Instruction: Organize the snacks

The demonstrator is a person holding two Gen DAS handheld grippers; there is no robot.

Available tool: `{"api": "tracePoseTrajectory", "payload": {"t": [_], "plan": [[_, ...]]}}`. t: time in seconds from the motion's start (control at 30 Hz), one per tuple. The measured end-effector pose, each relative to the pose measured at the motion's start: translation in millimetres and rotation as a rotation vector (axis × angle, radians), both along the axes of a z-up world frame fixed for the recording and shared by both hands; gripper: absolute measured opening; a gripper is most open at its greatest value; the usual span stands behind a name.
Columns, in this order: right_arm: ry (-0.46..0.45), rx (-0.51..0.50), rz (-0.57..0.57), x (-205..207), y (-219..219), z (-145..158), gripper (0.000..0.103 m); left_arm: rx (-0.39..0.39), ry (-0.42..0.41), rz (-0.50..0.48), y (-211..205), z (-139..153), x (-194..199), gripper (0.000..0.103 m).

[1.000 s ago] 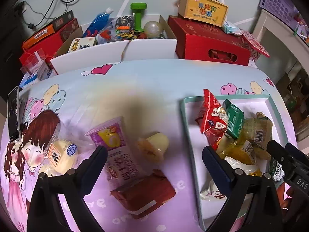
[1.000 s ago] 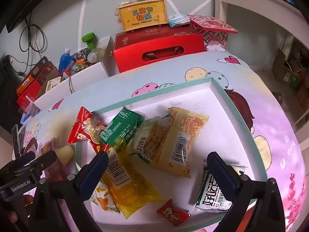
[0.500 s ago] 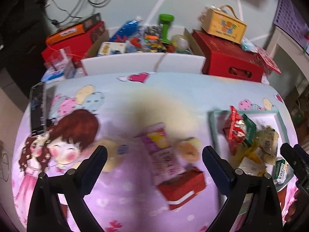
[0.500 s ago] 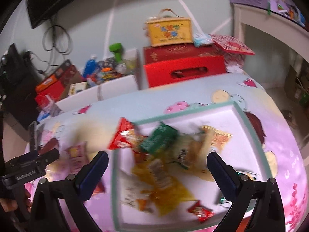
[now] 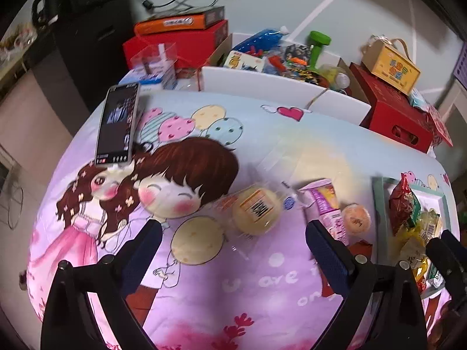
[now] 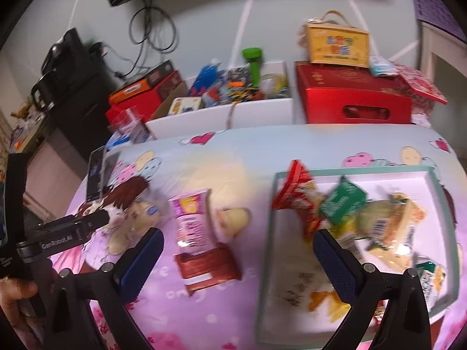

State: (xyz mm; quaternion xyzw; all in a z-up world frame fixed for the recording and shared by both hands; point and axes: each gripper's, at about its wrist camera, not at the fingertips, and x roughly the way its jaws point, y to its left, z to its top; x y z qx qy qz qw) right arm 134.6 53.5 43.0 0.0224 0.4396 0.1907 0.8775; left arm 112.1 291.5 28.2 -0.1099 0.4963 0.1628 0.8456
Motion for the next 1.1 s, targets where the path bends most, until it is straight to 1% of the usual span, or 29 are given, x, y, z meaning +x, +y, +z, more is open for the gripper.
{"api": "tracePoseTrajectory", "payload": {"t": [0.27,0.57,0.77,0.93,1.1], "plan": [[0.063,-0.026,0.092,-3,36,-22,0.103,-0.049,0.014,0.049,23,-13,-10,0.099],[0.140,-0.082,0.117,1,54,-55,0.103,-0.101,0.058,0.023,22,-38,4,0.099],[0.173,-0.111,0.130,5,61,-73,0.103,-0.138,0.056,0.009,20,-49,16,0.099],[0.190,-0.122,0.148,7,66,-83,0.103,-0.121,0.033,-0.030,16,-51,31,0.099],[0.214,-0.132,0.145,11,66,-91,0.103,-0.074,0.036,-0.113,13,-59,48,0.099]]}}
